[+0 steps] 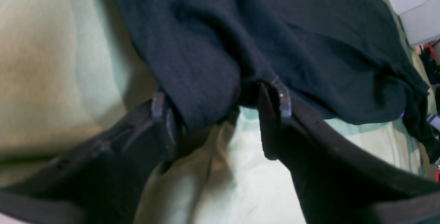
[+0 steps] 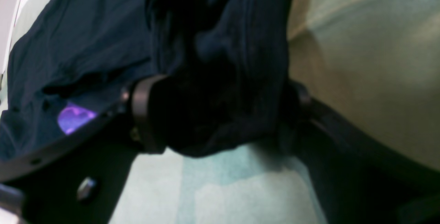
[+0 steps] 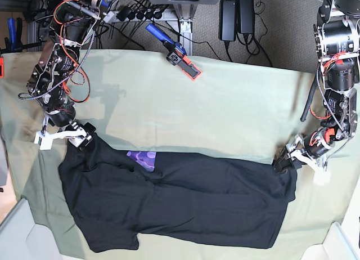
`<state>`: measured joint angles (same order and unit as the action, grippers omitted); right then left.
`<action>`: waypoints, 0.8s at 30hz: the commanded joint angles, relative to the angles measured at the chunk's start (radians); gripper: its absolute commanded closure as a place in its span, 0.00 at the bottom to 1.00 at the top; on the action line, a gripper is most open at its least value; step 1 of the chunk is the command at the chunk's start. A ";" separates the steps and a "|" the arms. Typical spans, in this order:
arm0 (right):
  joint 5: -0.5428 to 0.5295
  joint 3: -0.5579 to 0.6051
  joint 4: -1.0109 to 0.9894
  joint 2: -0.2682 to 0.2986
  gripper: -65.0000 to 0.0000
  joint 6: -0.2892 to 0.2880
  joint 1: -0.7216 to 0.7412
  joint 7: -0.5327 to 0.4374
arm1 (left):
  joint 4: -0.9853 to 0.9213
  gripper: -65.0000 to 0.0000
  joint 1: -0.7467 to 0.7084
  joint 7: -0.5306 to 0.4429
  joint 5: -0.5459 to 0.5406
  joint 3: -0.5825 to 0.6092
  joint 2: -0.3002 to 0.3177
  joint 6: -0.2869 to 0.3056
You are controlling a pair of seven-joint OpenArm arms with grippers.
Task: Fold the T-shirt properly
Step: 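Lower the folded edge with both grippers onto the shirt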
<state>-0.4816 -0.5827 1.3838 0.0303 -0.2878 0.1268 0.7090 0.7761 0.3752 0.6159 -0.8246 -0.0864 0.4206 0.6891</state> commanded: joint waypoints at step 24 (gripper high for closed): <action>-0.004 0.005 0.014 0.006 1.00 -0.066 0.014 -0.058 | 0.014 1.00 0.051 -0.029 0.041 -0.005 0.014 0.009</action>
<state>-0.4744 -0.5800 1.3834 0.0299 -0.2882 0.1219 0.6693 0.7761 0.3969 0.6117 -0.7685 -0.0864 0.4183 0.6891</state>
